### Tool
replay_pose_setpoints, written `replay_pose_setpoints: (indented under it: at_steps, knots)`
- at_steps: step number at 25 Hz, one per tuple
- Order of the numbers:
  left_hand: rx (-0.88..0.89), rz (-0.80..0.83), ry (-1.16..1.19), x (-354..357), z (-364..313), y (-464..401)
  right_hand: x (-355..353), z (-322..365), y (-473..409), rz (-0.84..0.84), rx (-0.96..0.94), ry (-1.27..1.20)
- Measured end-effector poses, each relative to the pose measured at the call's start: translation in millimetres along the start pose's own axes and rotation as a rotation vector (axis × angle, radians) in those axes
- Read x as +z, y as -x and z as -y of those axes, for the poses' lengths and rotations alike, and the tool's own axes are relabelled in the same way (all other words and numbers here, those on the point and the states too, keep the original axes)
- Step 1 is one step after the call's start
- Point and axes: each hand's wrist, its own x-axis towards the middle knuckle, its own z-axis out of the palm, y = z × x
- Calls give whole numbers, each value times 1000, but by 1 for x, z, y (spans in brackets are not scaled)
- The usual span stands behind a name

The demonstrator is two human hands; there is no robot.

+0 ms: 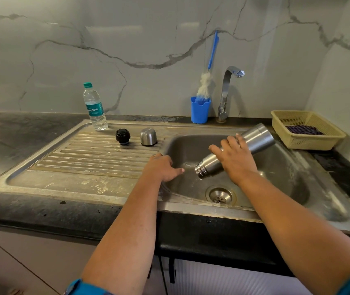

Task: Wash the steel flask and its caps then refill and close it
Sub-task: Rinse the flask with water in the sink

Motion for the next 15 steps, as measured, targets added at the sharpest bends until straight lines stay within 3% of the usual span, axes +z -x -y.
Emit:
replay_pose_setpoints:
  at_steps: [4,8,15]
  knots:
    - [-12,-6,-7,2,0,-3,-2,1,2,-55,-15,38]
    - [-55,-36,6,4,0,-5,-5,1,4,57,-1,10]
    - [-38,-47,11,5,3,-6,-12,4,5,13,-22,7]
